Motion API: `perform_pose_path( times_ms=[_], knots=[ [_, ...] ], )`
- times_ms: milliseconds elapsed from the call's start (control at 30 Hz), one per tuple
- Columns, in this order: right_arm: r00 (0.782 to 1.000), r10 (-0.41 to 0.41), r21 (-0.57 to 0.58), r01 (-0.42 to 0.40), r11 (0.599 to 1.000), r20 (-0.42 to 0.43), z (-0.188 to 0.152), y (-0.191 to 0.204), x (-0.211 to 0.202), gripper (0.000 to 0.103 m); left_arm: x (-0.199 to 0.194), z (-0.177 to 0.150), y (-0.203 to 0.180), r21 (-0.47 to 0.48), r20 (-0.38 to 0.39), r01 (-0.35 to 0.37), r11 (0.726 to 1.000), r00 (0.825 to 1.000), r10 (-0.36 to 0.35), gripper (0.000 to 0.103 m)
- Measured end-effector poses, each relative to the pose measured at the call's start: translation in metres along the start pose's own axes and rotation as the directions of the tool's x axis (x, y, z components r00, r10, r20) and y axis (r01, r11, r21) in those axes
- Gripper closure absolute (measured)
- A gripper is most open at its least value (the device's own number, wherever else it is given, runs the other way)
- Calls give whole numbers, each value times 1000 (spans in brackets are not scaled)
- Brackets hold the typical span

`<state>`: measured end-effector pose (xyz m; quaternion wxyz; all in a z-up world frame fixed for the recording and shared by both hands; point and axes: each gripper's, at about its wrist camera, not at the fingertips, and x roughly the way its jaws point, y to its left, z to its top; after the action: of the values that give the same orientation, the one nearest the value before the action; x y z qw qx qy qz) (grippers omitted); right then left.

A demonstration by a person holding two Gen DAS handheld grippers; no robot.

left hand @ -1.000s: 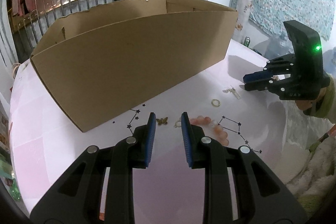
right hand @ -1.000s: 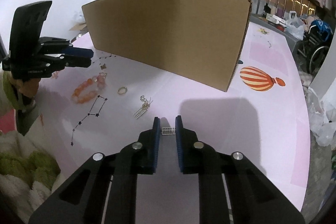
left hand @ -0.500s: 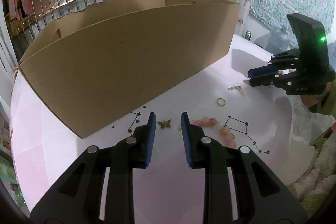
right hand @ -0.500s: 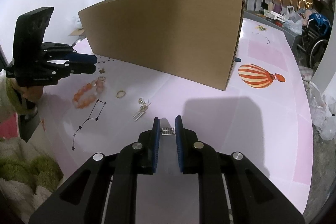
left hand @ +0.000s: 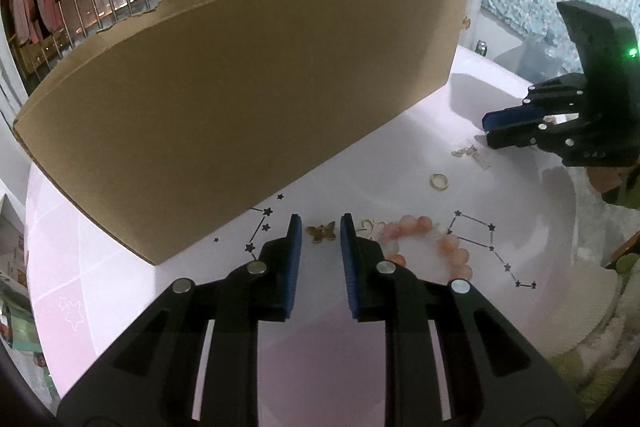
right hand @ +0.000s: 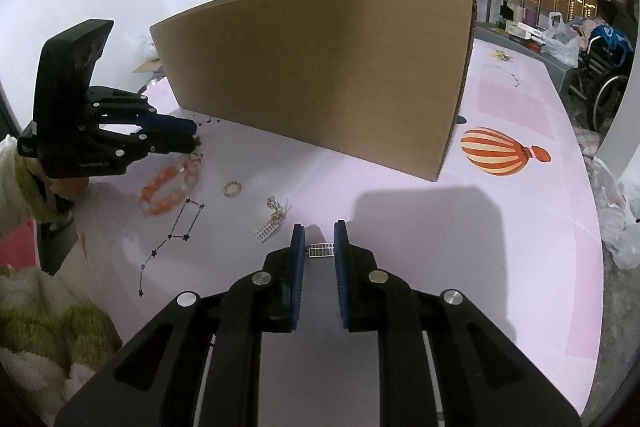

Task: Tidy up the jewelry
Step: 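Lower the right gripper to the small silver piece and close on it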

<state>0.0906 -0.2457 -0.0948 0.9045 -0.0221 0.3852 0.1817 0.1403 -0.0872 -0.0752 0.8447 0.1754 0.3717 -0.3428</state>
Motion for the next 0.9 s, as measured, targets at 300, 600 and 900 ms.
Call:
perform_pose_path(
  times_ms=[300,600,900],
  knots=[
    [1000,3,-1,-3,1000,3,1,2,1,88,1,4,-4,4,-11,1,1000,1000,-1,90],
    [1000,2,0,-2,1000,5,2,2,1,88,3,6,-7,2,-18,-2,1000,1000,2,95],
    [1000,2,2,-2,1000,8,3,1,1,88,1,3,-4,-5,-11,0,1000,1000,0,95]
  ],
)
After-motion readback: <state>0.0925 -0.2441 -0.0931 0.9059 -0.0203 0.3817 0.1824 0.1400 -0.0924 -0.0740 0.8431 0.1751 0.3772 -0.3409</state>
